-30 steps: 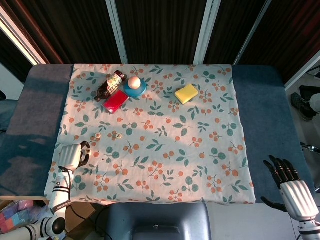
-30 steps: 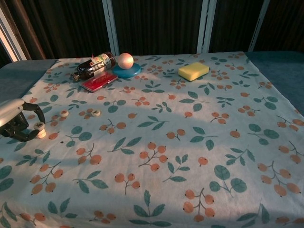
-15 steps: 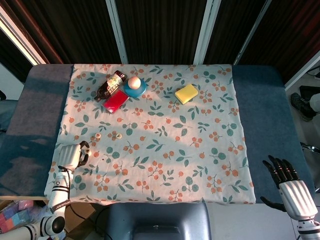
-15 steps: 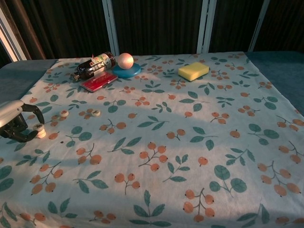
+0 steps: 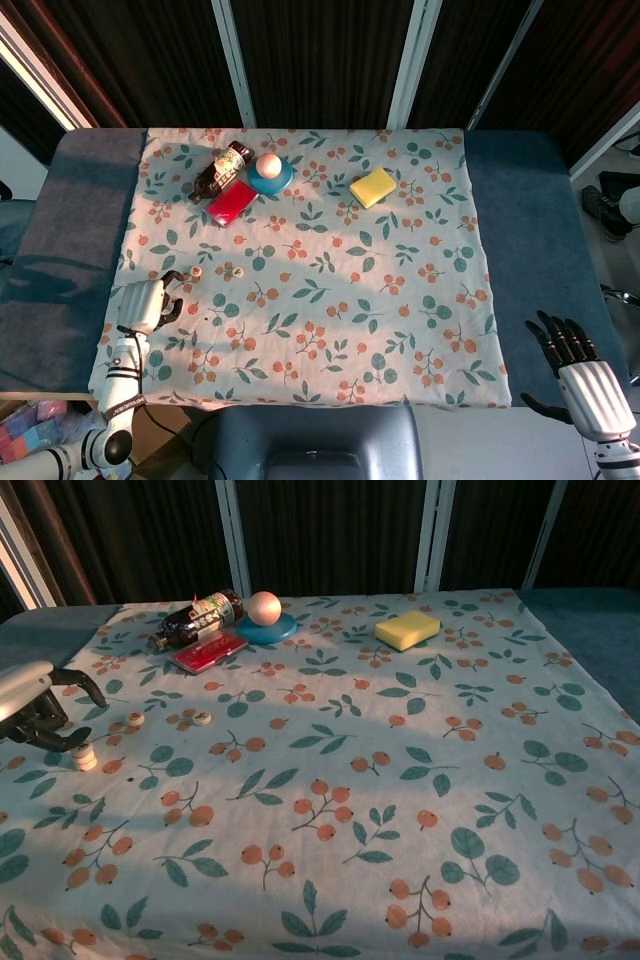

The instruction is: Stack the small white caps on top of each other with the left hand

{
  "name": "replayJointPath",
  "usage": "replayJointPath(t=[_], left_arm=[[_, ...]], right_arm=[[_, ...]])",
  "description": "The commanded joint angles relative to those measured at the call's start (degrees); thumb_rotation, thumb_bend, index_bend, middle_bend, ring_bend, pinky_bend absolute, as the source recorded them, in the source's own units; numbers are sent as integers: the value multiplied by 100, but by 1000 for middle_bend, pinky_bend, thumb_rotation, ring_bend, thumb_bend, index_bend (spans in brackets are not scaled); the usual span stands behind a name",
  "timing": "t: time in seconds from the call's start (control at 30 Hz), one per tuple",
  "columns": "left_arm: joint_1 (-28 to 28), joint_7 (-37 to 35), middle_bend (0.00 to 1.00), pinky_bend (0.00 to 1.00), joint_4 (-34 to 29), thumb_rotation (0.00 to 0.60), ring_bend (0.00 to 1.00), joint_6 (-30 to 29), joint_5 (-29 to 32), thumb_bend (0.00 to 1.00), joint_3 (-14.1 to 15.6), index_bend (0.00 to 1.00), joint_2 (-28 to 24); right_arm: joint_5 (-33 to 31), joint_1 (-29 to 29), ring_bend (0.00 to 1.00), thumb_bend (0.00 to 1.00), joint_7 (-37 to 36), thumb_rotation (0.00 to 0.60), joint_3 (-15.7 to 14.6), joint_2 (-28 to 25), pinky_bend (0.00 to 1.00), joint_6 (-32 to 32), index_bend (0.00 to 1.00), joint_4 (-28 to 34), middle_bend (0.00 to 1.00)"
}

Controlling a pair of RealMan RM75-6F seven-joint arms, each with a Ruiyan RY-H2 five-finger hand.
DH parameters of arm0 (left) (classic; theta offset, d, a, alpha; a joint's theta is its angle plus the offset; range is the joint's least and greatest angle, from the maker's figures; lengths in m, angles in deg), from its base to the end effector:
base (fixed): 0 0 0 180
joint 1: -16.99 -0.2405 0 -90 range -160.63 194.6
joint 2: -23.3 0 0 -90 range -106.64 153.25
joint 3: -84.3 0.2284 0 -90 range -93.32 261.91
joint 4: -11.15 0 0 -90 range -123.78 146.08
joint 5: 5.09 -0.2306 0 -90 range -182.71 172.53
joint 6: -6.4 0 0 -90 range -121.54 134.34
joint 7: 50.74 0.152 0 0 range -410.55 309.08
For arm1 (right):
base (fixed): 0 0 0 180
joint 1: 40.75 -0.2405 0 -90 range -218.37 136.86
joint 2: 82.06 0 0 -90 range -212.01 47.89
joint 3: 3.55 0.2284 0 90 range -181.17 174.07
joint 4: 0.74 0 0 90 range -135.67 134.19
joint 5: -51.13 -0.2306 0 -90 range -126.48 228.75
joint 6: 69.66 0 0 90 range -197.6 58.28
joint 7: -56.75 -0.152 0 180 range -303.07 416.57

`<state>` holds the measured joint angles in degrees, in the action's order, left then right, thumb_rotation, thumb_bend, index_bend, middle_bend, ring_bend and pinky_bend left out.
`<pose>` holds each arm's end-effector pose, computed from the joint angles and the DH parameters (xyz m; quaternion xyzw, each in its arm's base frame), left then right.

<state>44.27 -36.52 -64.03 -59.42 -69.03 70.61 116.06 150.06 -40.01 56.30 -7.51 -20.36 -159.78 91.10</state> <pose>-0.2272 0.3246 -0.0071 -0.5986 -0.4462 -0.3779 0.5475 -0.2889 -0.1302 0.1235 0.6527 -0.3710 0.3798 0.5404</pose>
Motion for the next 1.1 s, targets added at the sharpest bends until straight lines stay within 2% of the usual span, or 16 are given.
replayJointPath(t=[0.03,0.2,0.33,0.6,1.1], left_arm=[[286,253,1000,1000,-99,600,1000,51,261,431,-334,359,89],[732,852,1000,1000,104,600,1000,438,899,430,-648,361,239],[1017,1278,1000,1000,397,600,1000,754,1414,422,-736,362,335],[1405,1884,1000,1000,961,600,1000,1066,2151,404,-684,362,593],[1629,2185,1000,1000,1586,600,1000,1147,2517,390,-511,374,863]], right_arm=[[-6,-8,0,176,0,600,2,-3,0,14,0,1,0],[-23,1,0,175,-40,600,7,-28,0,-6,0,-9,0],[-58,17,0,176,-84,600,23,-49,0,-37,0,-28,0],[-93,28,0,176,-134,600,44,-62,0,-62,0,-36,0],[-123,35,0,176,-145,600,60,-62,0,-60,0,-27,0]])
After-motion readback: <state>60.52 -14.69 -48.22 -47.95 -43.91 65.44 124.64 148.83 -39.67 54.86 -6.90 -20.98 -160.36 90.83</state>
